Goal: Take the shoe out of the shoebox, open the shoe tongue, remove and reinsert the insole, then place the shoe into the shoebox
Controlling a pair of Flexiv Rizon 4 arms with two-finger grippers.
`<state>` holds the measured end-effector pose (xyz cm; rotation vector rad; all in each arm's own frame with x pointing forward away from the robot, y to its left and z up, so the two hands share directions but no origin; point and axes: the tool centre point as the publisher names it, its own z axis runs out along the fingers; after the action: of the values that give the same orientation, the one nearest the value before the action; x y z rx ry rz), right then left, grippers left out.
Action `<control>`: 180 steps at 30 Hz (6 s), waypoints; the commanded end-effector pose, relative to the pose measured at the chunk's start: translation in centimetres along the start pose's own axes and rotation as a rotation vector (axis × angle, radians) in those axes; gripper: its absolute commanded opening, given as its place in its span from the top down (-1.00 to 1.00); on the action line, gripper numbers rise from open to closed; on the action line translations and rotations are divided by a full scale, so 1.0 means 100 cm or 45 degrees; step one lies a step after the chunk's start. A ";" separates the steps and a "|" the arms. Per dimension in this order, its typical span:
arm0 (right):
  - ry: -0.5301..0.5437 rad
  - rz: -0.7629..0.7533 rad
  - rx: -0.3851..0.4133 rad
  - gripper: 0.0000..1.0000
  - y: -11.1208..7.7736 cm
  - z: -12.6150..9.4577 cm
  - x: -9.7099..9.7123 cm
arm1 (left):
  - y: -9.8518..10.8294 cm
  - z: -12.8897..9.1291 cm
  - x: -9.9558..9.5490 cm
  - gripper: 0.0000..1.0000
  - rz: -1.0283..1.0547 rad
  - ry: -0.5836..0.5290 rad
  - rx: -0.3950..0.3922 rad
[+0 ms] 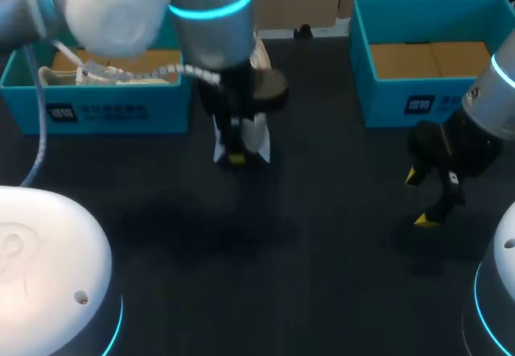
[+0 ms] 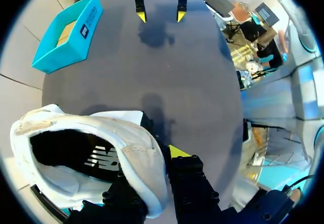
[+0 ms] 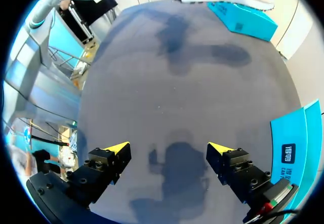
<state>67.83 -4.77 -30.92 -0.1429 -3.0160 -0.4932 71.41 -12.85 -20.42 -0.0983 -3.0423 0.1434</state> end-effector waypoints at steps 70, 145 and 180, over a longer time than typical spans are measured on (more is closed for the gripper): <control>-0.003 -0.001 0.001 -1.00 0.000 0.001 0.001 | 0.286 -0.189 -0.301 1.00 0.064 -0.045 -0.136; -0.003 -0.001 0.001 -1.00 0.000 0.001 0.001 | 0.466 -0.129 -0.371 1.00 1.390 -0.007 -0.286; -0.003 -0.001 0.001 -1.00 0.000 0.001 0.001 | 0.472 -0.077 -0.375 1.00 1.956 0.109 -0.435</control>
<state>67.83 -4.77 -30.93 -0.1429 -3.0159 -0.4936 112.17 32.12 -20.92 -2.2158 -2.1103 -0.2739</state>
